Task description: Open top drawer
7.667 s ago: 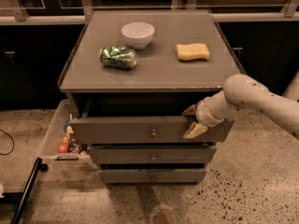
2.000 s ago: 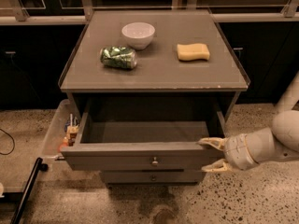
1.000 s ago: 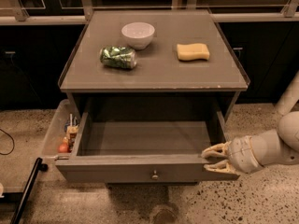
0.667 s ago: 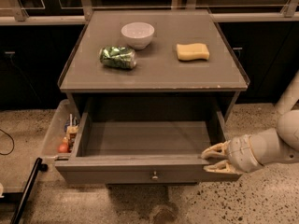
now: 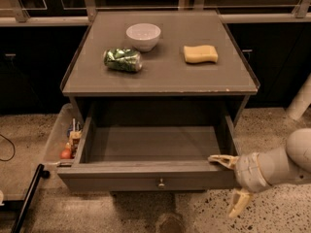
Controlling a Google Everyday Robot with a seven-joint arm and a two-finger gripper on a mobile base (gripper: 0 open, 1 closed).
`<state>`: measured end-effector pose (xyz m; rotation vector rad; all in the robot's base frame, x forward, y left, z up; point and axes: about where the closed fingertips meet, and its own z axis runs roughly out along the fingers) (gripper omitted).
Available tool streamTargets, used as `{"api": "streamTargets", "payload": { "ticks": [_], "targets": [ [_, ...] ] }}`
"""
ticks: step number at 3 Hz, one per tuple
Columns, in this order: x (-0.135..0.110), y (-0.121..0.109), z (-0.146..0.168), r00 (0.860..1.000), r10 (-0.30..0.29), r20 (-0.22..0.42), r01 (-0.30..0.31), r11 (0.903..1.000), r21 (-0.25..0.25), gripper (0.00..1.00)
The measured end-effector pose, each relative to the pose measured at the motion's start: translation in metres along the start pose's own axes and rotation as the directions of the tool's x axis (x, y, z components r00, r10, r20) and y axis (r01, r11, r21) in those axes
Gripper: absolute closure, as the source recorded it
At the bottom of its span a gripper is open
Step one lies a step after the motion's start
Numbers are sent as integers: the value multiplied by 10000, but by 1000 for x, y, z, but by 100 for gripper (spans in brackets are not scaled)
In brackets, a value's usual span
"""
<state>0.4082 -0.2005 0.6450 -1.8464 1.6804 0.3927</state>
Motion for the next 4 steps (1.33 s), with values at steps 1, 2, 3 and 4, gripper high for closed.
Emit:
{"api": "streamTargets", "payload": {
  "ticks": [1,2,3,4],
  "targets": [
    [2,21,14,9999,11,-140,-13,9999,-157,0],
    [1,27,21,9996,10,-283,-18,9996,-282,0],
    [1,27,21,9996,7,-281,-15,9996,-284,19],
    [1,27,20,9996,3,-280,-11,9996,-287,43]
  ]
}}
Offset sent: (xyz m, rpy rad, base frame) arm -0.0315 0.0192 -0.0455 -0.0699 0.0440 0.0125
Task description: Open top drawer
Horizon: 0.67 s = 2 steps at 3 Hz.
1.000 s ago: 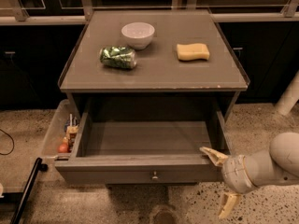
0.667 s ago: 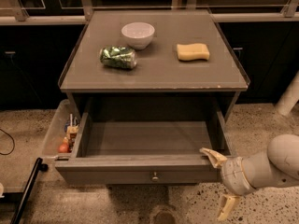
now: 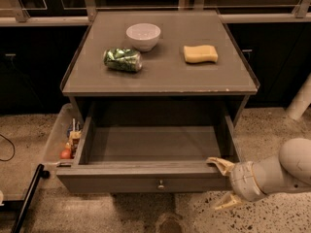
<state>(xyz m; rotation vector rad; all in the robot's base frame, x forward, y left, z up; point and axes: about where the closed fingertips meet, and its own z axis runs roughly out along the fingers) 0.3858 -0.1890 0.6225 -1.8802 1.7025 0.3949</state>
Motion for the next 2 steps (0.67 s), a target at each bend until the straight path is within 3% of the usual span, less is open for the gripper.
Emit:
{"api": "streamTargets", "payload": {
  "ticks": [2],
  "targets": [
    [-7,-3,-10,10000,-5,4,5,10000,5,89]
  ]
}}
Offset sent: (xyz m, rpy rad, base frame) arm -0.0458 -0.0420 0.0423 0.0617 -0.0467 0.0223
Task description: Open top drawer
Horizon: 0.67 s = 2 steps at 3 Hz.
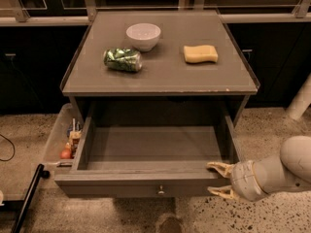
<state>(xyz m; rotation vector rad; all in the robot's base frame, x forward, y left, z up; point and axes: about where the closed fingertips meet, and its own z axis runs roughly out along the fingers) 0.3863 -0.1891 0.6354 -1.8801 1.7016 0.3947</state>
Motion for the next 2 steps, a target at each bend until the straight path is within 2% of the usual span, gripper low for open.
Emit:
{"api": "streamTargets", "payload": {
  "ticks": [1,2],
  "targets": [
    [-3,-1,-8,9999,-20,166,19,10000,66,100],
    [-5,-2,-10,9999,-22,167,21,10000,68,100]
  ]
}}
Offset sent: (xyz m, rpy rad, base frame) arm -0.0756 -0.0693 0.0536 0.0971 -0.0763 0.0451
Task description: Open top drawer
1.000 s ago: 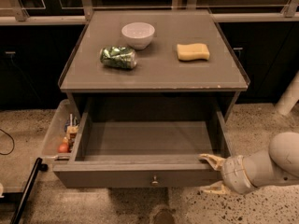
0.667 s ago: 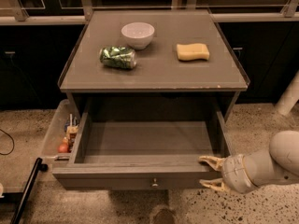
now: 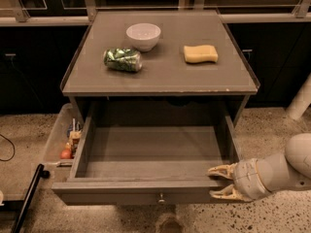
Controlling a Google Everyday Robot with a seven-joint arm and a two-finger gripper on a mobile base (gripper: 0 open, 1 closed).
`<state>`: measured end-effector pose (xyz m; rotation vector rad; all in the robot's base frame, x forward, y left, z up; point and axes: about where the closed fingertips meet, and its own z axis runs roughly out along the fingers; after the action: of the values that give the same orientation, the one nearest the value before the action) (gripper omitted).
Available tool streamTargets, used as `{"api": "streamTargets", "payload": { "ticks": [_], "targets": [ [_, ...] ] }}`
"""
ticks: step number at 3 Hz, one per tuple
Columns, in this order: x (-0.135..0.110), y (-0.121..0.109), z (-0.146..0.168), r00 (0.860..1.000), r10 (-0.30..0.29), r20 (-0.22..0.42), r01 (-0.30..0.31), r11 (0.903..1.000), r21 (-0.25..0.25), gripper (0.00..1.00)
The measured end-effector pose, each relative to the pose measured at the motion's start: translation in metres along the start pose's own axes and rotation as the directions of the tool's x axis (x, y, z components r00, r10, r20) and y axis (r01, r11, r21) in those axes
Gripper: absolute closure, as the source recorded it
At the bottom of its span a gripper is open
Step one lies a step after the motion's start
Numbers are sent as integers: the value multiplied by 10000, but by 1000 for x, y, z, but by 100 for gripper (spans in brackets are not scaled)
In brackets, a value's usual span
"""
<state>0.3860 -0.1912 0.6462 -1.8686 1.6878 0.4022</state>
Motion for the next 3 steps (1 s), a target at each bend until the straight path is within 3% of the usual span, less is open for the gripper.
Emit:
{"api": "streamTargets", "payload": {
  "ticks": [1,3],
  "targets": [
    [0,0,0,10000,0,0,0,10000,-1,82],
    [0,0,0,10000,-1,1,1,10000,-2,36]
  ]
}}
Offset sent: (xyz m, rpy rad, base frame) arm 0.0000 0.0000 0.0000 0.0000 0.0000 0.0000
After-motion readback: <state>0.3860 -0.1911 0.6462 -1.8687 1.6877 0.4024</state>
